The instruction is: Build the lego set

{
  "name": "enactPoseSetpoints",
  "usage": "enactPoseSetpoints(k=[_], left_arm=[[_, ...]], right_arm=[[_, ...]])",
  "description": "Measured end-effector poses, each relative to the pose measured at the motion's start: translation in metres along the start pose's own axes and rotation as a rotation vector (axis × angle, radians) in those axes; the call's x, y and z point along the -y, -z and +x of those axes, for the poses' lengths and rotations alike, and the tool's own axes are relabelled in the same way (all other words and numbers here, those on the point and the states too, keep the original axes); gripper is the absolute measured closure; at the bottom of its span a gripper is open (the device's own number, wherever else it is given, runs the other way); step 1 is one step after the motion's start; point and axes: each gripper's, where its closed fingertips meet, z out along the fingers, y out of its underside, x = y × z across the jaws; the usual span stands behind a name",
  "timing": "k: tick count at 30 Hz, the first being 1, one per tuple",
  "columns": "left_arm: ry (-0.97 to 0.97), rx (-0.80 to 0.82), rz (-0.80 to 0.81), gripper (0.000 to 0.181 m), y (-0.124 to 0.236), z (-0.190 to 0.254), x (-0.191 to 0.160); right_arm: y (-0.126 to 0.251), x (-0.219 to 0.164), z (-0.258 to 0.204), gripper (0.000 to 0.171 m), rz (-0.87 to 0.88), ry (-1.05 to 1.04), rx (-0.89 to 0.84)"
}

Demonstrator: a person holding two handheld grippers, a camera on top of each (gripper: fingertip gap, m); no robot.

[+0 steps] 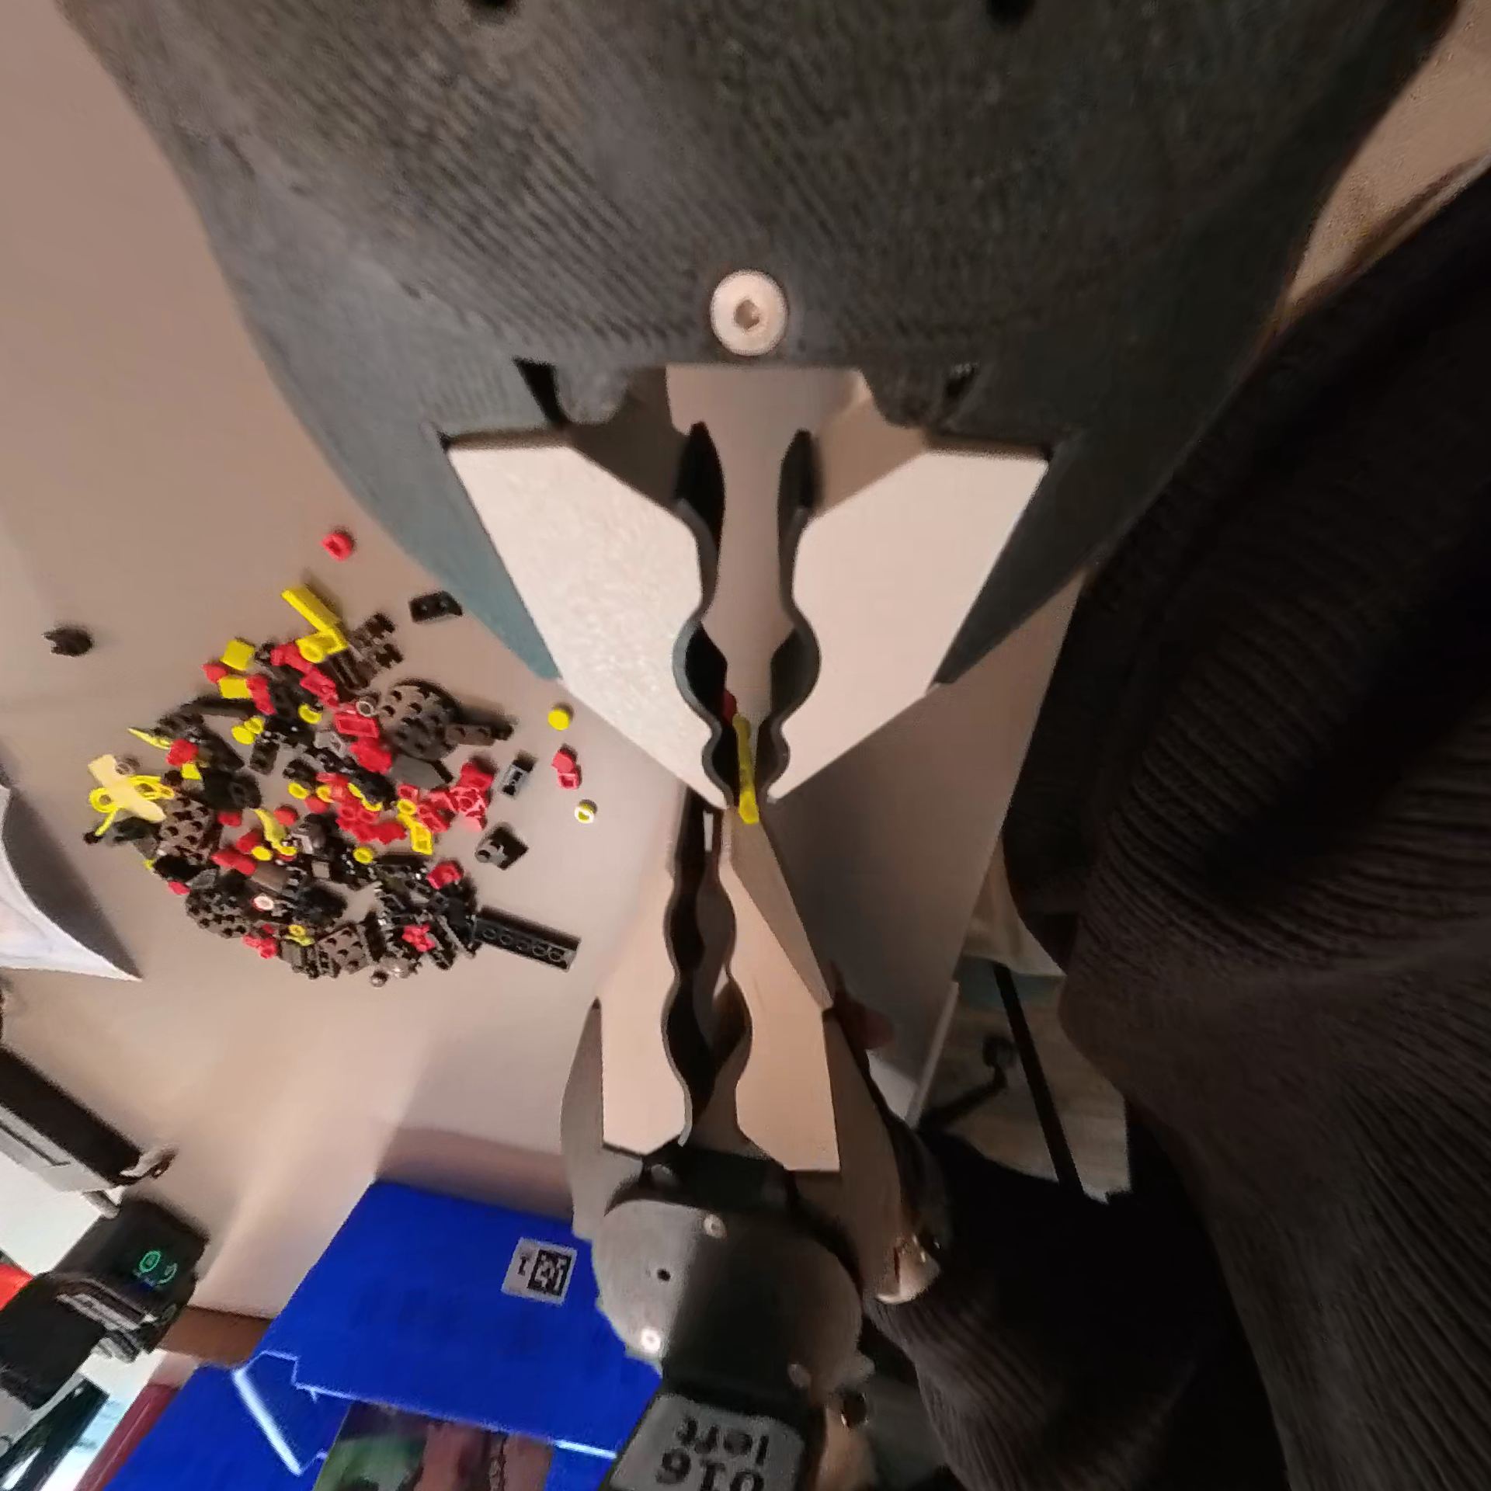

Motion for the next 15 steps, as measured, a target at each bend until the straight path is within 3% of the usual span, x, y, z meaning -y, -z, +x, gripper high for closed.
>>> enactPoseSetpoints(k=[6, 8, 9, 12, 15], left_arm=[[-0.008, 0.068, -0.045, 0.181, -0.005, -0.006, -0.007], [-0.016, 0.203, -0.016, 0.181, 0.003, -0.033, 0.0], [0.022, 0.185, 0.011, 0.181, 0.011, -0.039, 0.005], [0.093, 0.183, 0.023, 0.181, 0.024, -0.043, 0.005], [0.079, 0.267, 0.037, 0.181, 0.027, -0.057, 0.005]], right_arm=[[-0.003, -0.01, 0.0, 0.169, -0.076, 0.014, 0.002], [-0.007, -0.001, -0.024, 0.17, -0.022, -0.047, 0.153], [-0.012, 0.0, -0.028, 0.17, -0.024, -0.059, 0.167], [-0.014, -0.014, -0.01, 0.17, -0.125, 0.082, 0.021], [-0.003, -0.012, 0.013, 0.17, -0.028, -0.041, -0.044]])
